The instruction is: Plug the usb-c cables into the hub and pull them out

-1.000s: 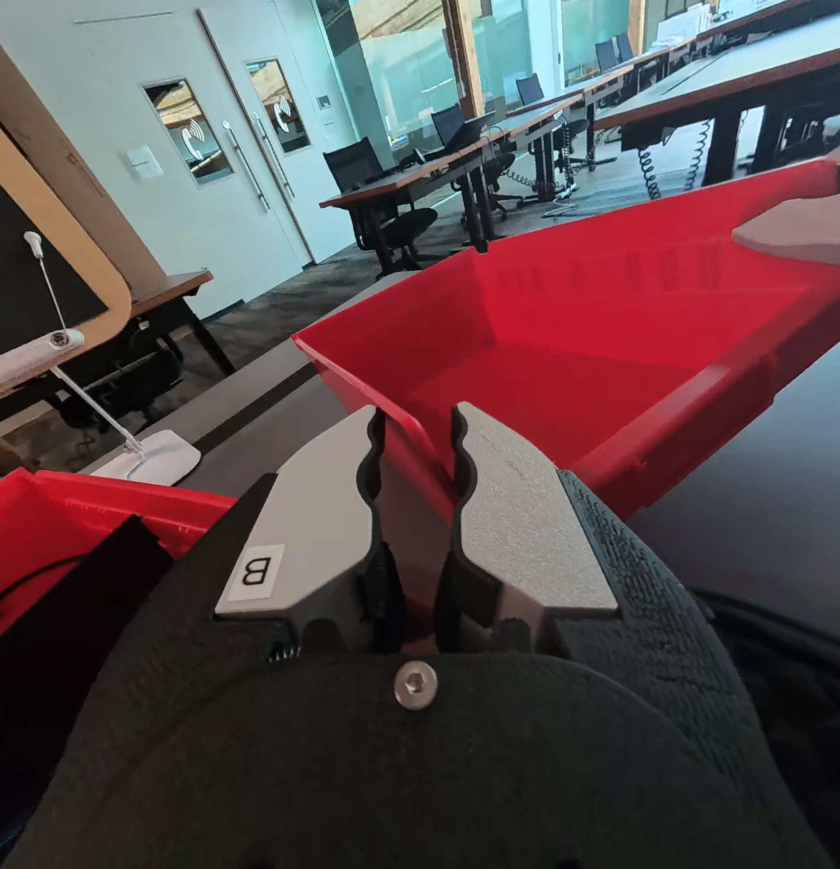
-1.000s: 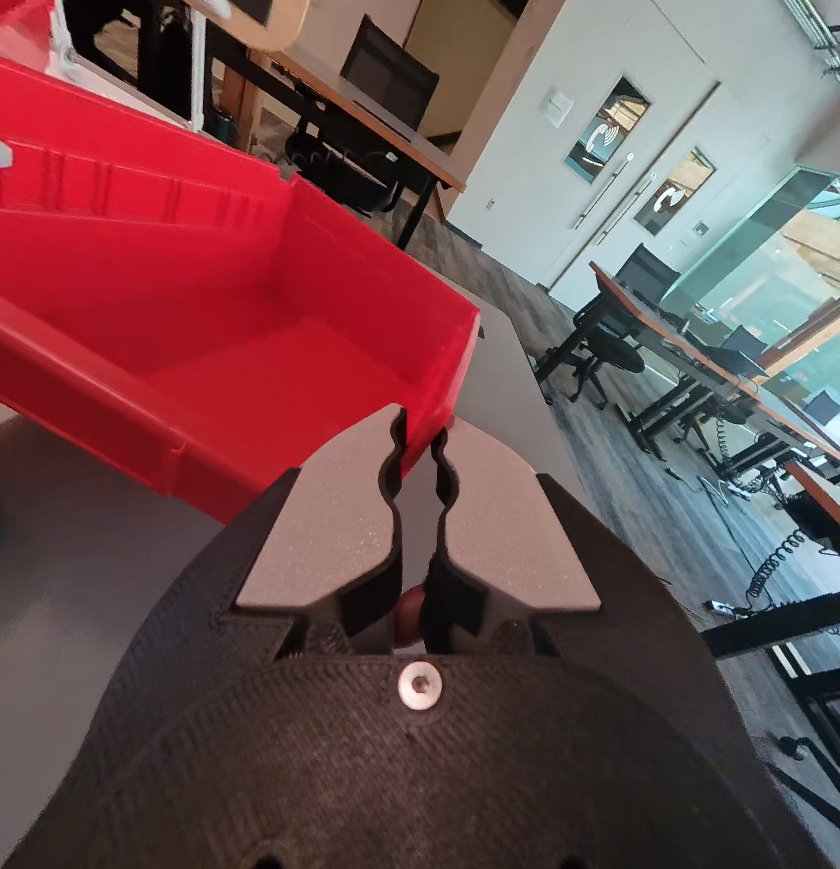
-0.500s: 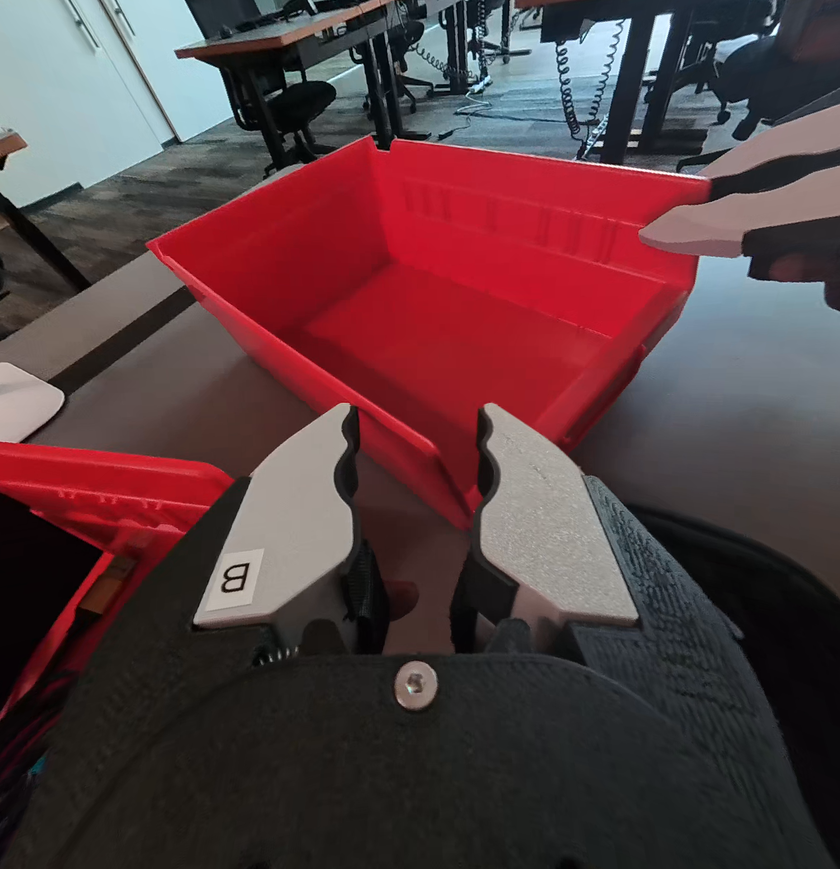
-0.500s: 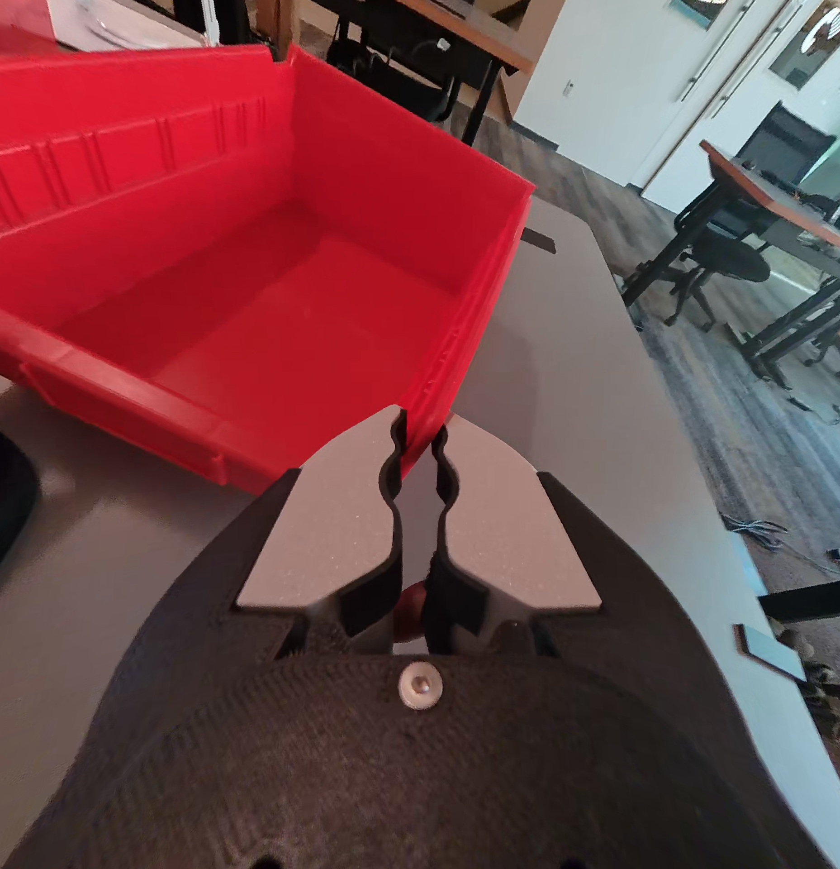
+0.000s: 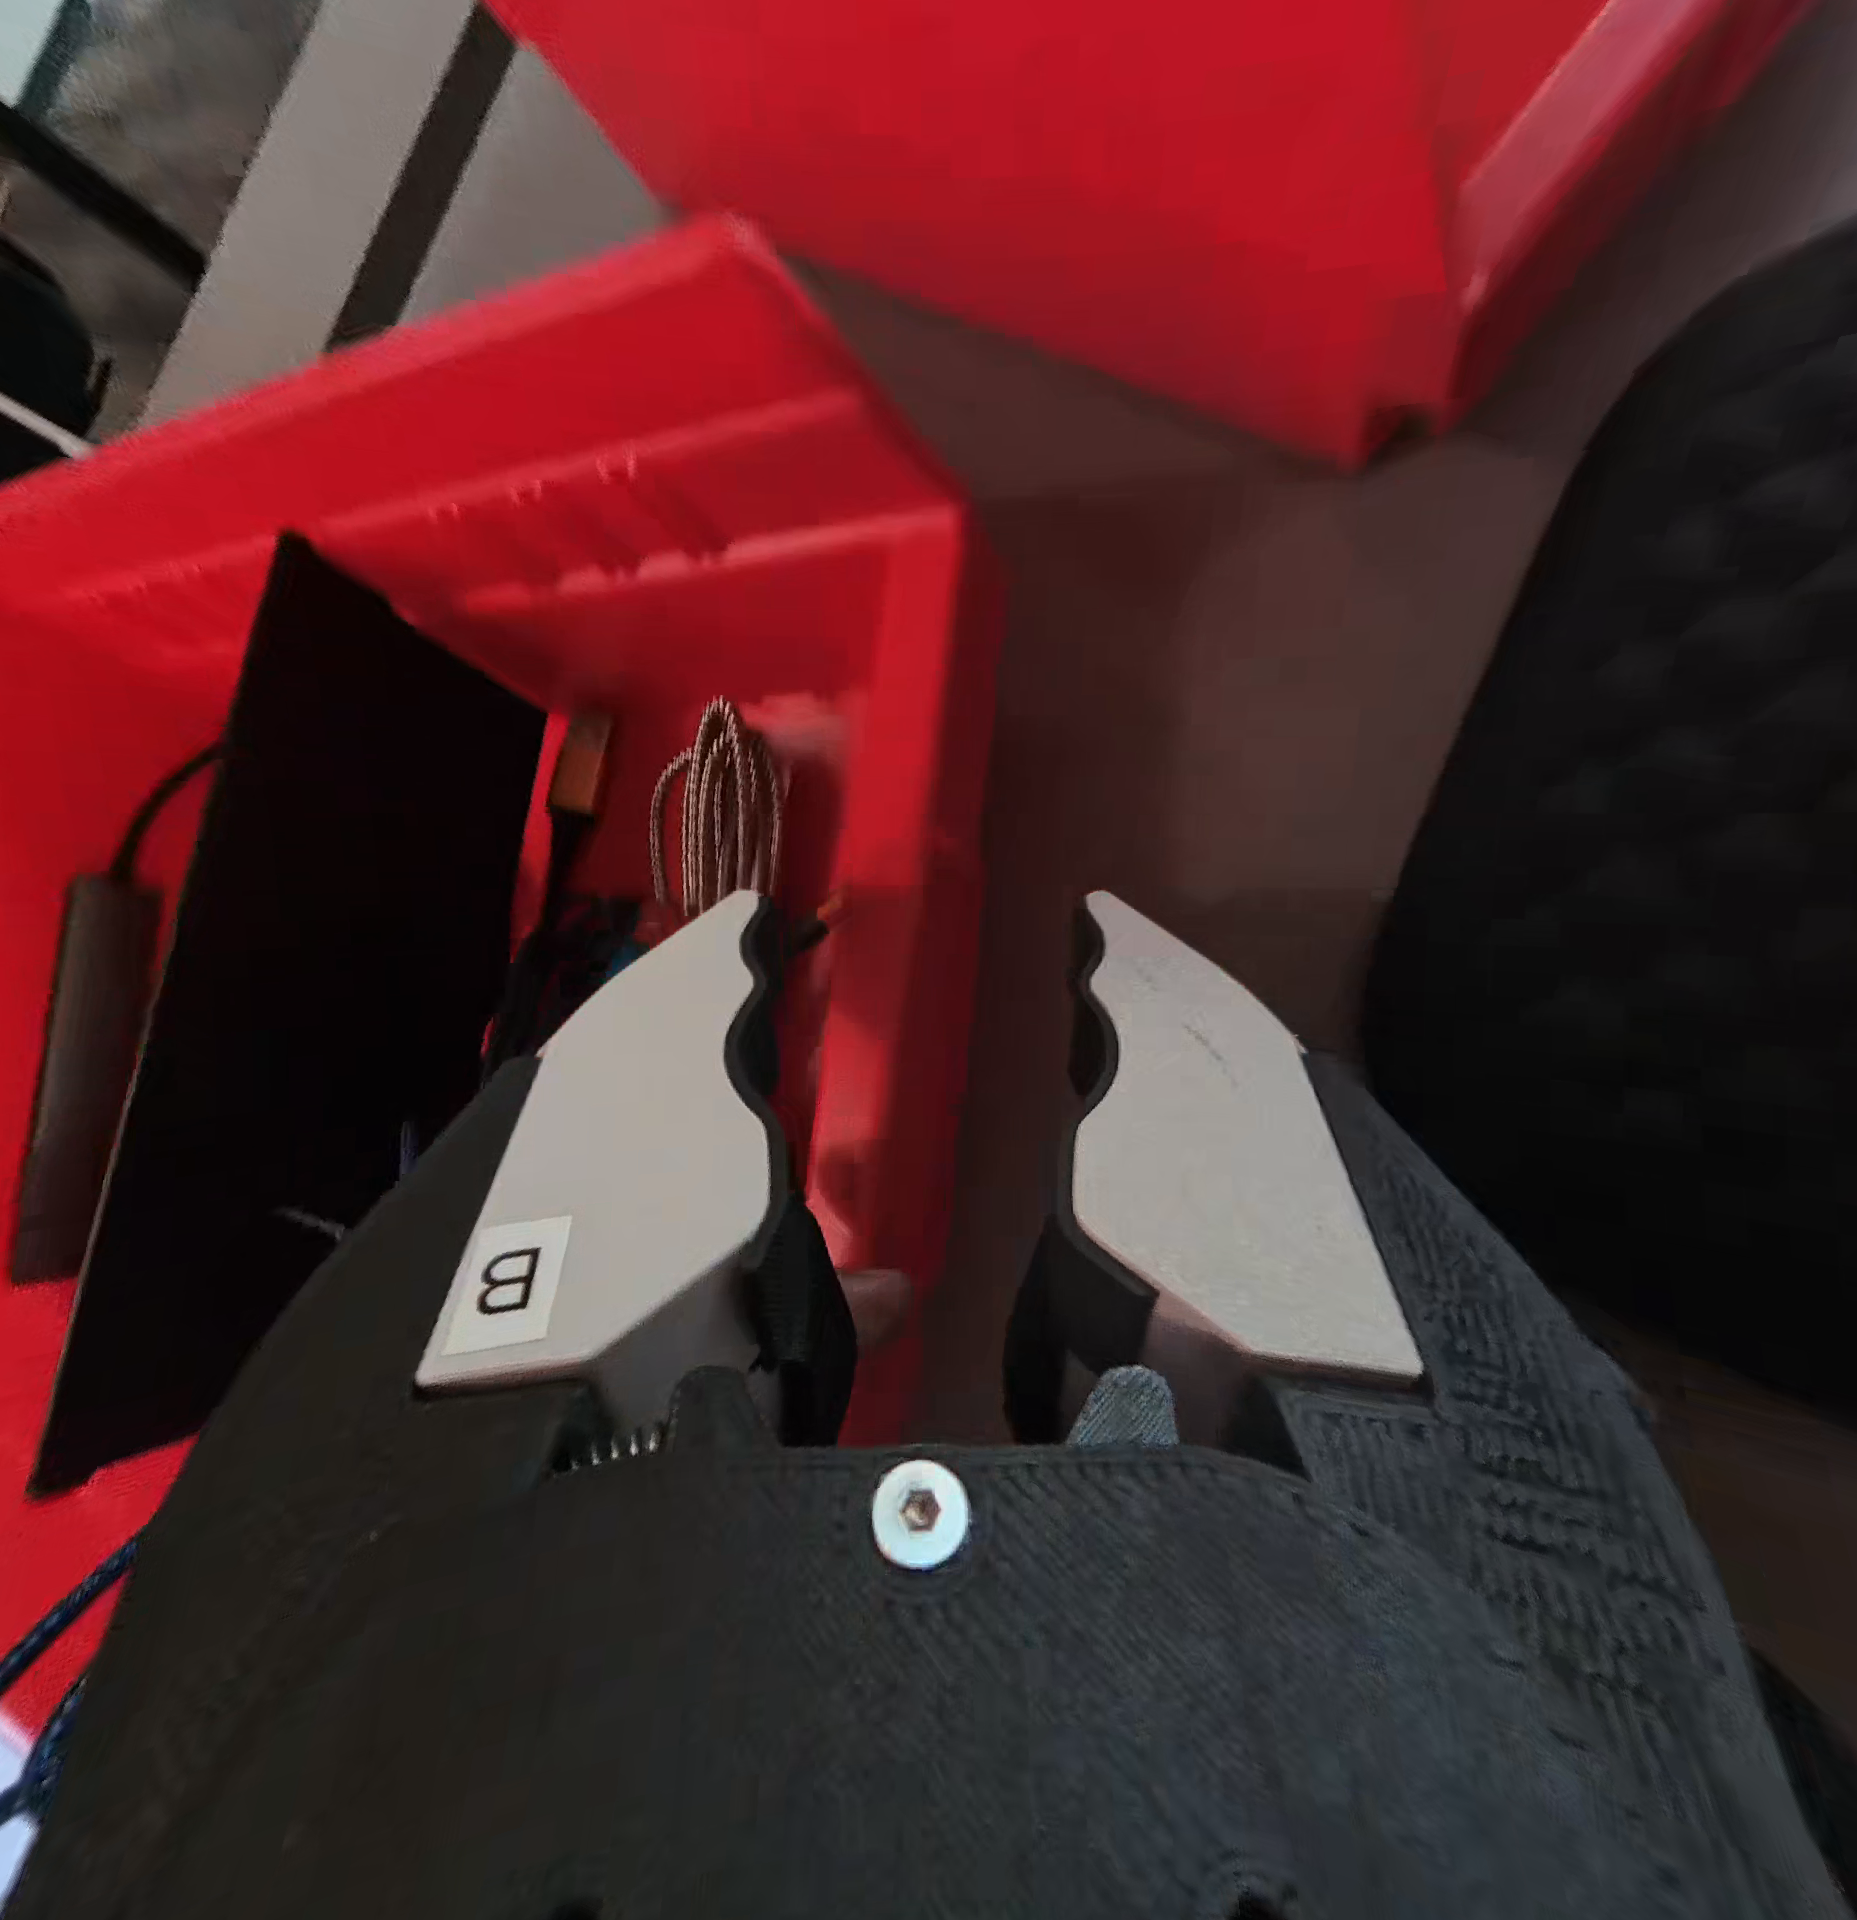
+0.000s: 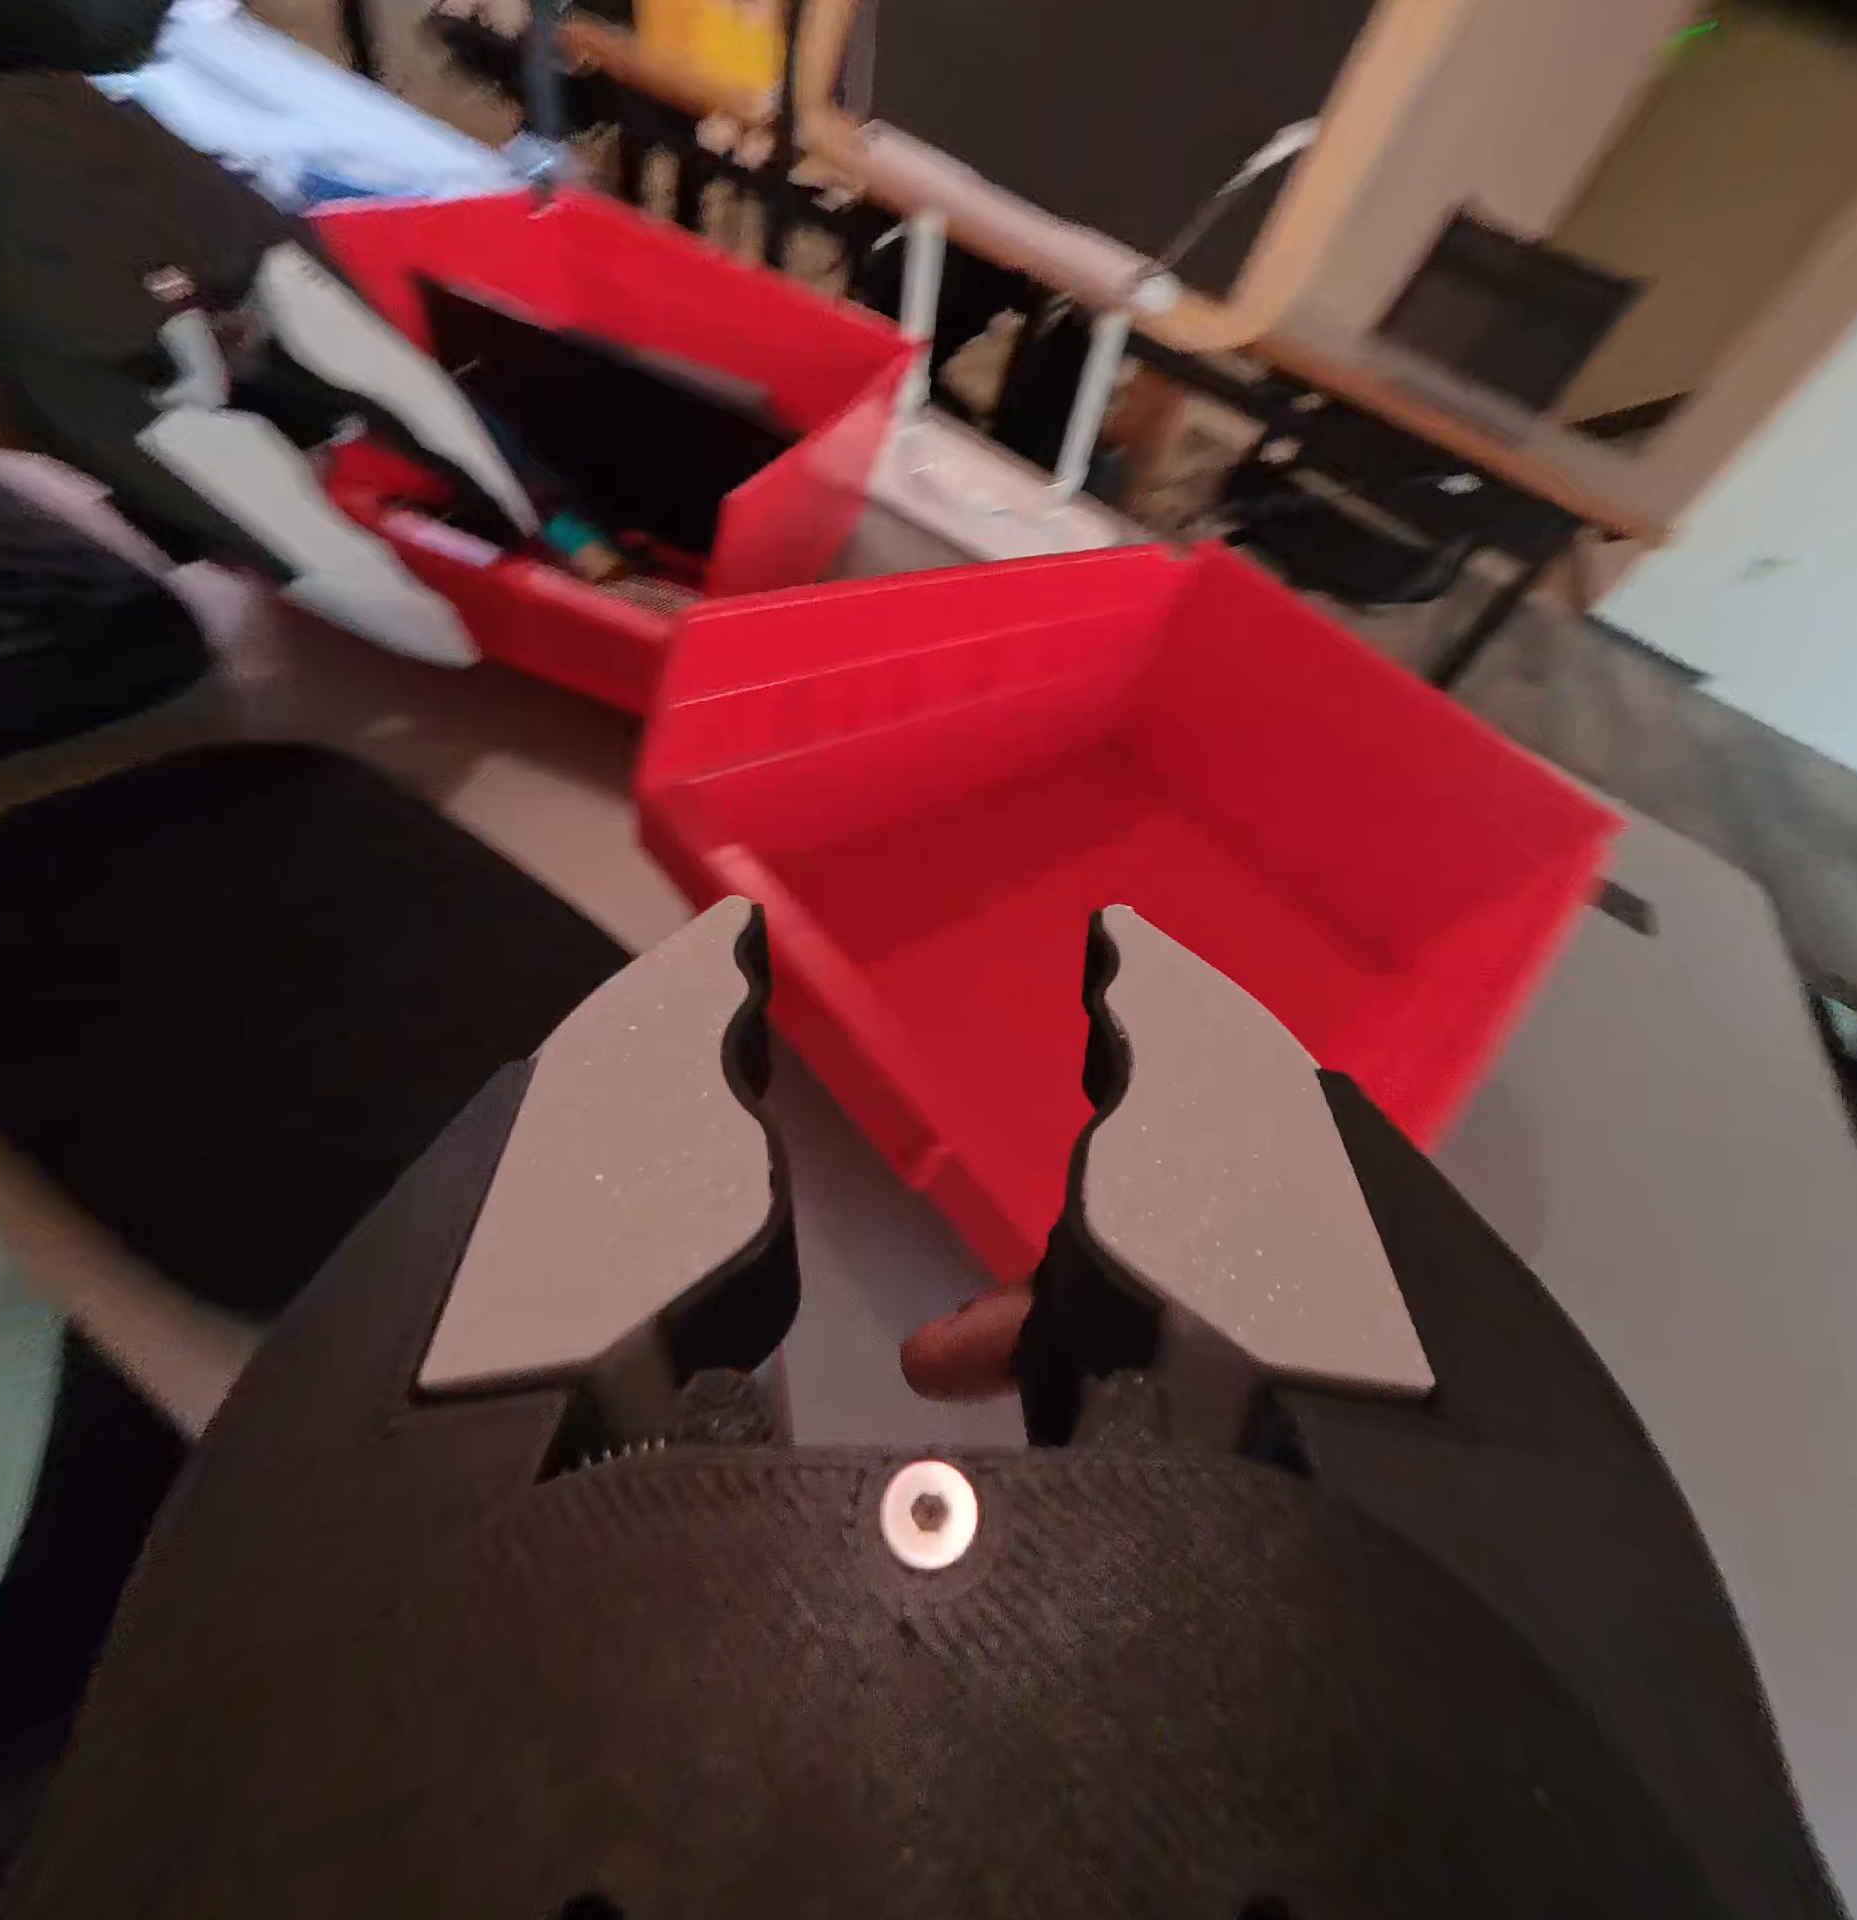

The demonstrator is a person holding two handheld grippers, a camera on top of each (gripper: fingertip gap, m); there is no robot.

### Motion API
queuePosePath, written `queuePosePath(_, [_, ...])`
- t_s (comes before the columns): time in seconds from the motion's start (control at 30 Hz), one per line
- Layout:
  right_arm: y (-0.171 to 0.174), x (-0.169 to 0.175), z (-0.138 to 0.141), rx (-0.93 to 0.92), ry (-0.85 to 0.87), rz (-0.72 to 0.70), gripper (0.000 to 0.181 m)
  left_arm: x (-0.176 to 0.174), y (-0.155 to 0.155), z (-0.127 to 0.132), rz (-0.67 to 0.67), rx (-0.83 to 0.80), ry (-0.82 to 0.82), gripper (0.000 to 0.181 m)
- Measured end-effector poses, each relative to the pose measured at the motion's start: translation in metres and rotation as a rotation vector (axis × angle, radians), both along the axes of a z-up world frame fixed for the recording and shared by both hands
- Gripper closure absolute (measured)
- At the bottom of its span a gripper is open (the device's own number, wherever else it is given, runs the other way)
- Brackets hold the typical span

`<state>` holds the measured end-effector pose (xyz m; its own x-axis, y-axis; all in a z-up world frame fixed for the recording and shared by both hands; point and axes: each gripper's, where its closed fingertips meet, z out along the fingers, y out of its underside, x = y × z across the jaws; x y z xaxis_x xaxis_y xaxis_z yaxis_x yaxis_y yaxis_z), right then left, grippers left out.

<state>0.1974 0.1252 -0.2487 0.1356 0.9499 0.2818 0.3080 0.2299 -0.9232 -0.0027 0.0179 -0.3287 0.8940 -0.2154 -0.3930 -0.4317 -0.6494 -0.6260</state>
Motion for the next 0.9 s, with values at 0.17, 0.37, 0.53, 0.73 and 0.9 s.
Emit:
queuePosePath(0.17, [-0.031,-0.032,-0.031,0.062,-0.220,0.119,0.123,-0.016,-0.018,-0.011,0.034,-0.102,0.020,0.153])
queuePosePath(0.37, [-0.021,-0.045,-0.060,0.123,-0.351,0.059,0.128,-0.035,-0.047,-0.011,0.059,-0.105,-0.068,0.152])
queuePosePath(0.53, [-0.015,-0.050,-0.062,0.156,-0.366,0.023,0.136,-0.059,-0.077,-0.010,0.135,-0.095,-0.103,0.151])
queuePosePath(0.73, [-0.008,-0.049,-0.072,0.188,-0.423,-0.003,0.135,-0.083,-0.116,-0.010,0.210,-0.095,-0.101,0.151])
queuePosePath(0.9, [0.000,-0.044,-0.078,0.183,-0.457,-0.036,0.135,-0.097,-0.159,-0.010,0.239,-0.105,-0.131,0.150])
